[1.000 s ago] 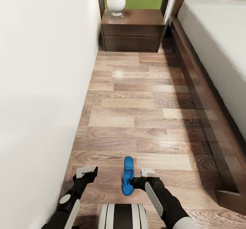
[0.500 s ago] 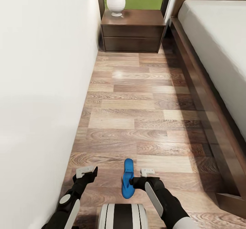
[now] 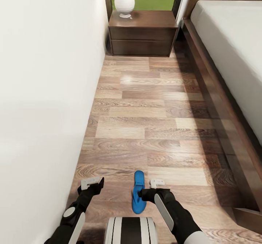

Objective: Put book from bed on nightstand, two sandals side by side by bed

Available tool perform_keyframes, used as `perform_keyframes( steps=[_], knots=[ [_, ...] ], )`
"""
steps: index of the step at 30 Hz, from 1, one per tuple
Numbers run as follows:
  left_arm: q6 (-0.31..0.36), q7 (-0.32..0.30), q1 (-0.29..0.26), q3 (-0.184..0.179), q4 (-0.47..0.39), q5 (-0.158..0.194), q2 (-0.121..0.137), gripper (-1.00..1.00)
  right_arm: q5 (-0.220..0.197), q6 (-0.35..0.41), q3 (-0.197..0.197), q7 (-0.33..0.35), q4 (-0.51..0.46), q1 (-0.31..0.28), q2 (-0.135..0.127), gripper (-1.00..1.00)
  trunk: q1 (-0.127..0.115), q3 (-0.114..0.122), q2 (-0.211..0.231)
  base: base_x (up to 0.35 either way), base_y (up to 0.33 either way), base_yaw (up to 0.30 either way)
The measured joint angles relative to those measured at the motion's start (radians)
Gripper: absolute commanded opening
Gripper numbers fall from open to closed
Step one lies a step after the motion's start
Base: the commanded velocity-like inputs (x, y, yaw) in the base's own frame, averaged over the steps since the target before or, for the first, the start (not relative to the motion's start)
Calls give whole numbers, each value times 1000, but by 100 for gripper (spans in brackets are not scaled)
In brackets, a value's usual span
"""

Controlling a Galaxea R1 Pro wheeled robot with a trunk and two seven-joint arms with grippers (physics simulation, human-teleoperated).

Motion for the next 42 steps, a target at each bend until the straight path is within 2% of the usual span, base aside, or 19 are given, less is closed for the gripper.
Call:
perform_keyframes(
  steps=[14,17,21,37,42],
  knots=[
    [-2,0,0,0,0,0,0,100,0,-1,0,-1,0,0,0,100,0,0,0,16,19,0],
    [-18,8,15,-1,-17,18,-6,100,-13,-18,-17,10,17,11,-5,100,0,0,0,0,0,0],
    [-22,10,16,-1,-39,20,-8,100,-14,-16,-39,11,31,11,-5,100,0,0,0,0,0,0],
    [-2,10,17,-1,-129,26,-12,100,-27,-29,-38,13,-49,11,-5,100,0,0,0,0,0,0],
    [11,10,17,-2,-130,26,-12,100,-26,-28,-31,11,-77,11,-5,100,0,0,0,0,0,0]
  ],
)
